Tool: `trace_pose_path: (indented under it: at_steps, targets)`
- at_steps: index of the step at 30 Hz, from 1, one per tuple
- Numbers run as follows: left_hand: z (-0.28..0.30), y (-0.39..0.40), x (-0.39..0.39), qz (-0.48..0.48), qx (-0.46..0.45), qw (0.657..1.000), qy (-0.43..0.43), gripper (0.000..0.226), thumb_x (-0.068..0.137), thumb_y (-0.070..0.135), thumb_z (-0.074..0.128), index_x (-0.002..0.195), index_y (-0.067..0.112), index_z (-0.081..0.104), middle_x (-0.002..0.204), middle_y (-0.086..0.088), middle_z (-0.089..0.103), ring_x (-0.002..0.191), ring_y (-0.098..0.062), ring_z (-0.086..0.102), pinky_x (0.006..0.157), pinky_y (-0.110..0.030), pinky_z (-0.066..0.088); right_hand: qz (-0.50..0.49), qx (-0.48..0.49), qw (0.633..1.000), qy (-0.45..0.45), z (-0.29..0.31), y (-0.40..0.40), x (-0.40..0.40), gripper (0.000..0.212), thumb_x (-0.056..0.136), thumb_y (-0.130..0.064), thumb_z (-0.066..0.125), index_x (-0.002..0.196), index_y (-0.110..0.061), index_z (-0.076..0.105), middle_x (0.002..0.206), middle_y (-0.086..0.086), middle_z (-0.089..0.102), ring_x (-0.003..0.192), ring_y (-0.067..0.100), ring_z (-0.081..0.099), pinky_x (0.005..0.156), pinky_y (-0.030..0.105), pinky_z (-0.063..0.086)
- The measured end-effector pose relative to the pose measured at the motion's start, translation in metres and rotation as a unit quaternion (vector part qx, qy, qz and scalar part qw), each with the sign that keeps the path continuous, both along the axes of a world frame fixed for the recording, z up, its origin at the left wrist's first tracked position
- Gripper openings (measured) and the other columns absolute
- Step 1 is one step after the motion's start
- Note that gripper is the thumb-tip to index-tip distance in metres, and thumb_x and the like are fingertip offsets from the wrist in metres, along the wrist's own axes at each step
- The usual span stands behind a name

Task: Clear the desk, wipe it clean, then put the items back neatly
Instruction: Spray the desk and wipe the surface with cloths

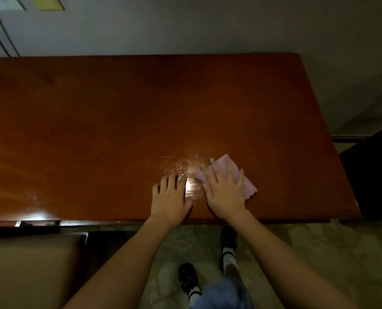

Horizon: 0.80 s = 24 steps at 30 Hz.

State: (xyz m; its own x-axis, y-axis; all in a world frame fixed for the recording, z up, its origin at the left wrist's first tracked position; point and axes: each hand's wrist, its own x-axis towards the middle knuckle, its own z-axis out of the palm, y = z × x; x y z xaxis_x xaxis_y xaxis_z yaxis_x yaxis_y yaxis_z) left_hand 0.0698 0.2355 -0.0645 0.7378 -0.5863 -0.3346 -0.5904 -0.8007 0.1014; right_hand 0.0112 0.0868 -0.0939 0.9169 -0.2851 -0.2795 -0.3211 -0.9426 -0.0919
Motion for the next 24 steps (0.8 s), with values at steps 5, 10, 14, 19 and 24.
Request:
trace_pose_path:
  at_steps: [5, 10, 14, 19, 24]
  targets:
    - [0.003, -0.041, -0.003, -0.039, -0.009, 0.999, -0.001, 0.062, 0.097, 0.047, 0.033, 0.149, 0.019, 0.014, 0.153, -0.007, 0.018, 0.139, -0.025, 0.019, 0.109, -0.039, 0.023, -0.024, -0.003, 0.999, 0.033, 0.001, -0.026, -0.06, 0.055, 0.091, -0.045, 0.027, 0.143, -0.03, 0.034, 0.15, -0.001, 0.037, 0.138, 0.032, 0.024, 0.1, 0.062, 0.02]
    - [0.001, -0.078, -0.01, -0.062, -0.023, 0.998, 0.008, 0.063, 0.096, 0.047, 0.034, 0.149, 0.021, 0.013, 0.153, -0.005, 0.016, 0.139, -0.024, 0.017, 0.11, -0.04, 0.02, -0.155, -0.001, 0.988, -0.004, 0.003, -0.105, -0.085, 0.058, 0.093, -0.05, 0.002, 0.15, -0.036, 0.0, 0.159, -0.007, -0.005, 0.142, 0.023, -0.016, 0.112, 0.058, -0.001]
    - [-0.002, -0.086, -0.005, -0.058, -0.032, 0.998, 0.002, 0.063, 0.095, 0.049, 0.033, 0.149, 0.023, 0.013, 0.153, -0.004, 0.017, 0.139, -0.022, 0.017, 0.111, -0.04, 0.018, -0.259, 0.014, 0.966, -0.021, 0.003, -0.14, -0.045, 0.054, 0.1, -0.048, 0.012, 0.151, -0.033, 0.003, 0.16, -0.002, -0.003, 0.145, 0.032, -0.013, 0.113, 0.063, 0.0]
    - [-0.004, -0.101, 0.01, -0.054, -0.034, 0.998, -0.004, 0.062, 0.095, 0.047, 0.034, 0.149, 0.024, 0.014, 0.152, -0.002, 0.017, 0.138, -0.022, 0.017, 0.11, -0.042, 0.018, -0.2, 0.014, 0.979, -0.023, 0.001, -0.12, 0.02, 0.055, 0.101, -0.046, 0.014, 0.152, -0.032, 0.001, 0.16, -0.002, -0.006, 0.144, 0.035, -0.015, 0.111, 0.065, -0.002]
    - [-0.002, -0.119, 0.017, -0.029, -0.023, 0.999, 0.007, 0.063, 0.095, 0.046, 0.036, 0.149, 0.023, 0.013, 0.153, -0.004, 0.016, 0.14, -0.024, 0.016, 0.11, -0.042, 0.019, -0.053, 0.013, 0.999, 0.001, -0.001, -0.101, 0.0, 0.059, 0.094, -0.047, 0.014, 0.148, -0.027, 0.026, 0.156, 0.003, 0.024, 0.143, 0.04, 0.016, 0.104, 0.068, 0.019]
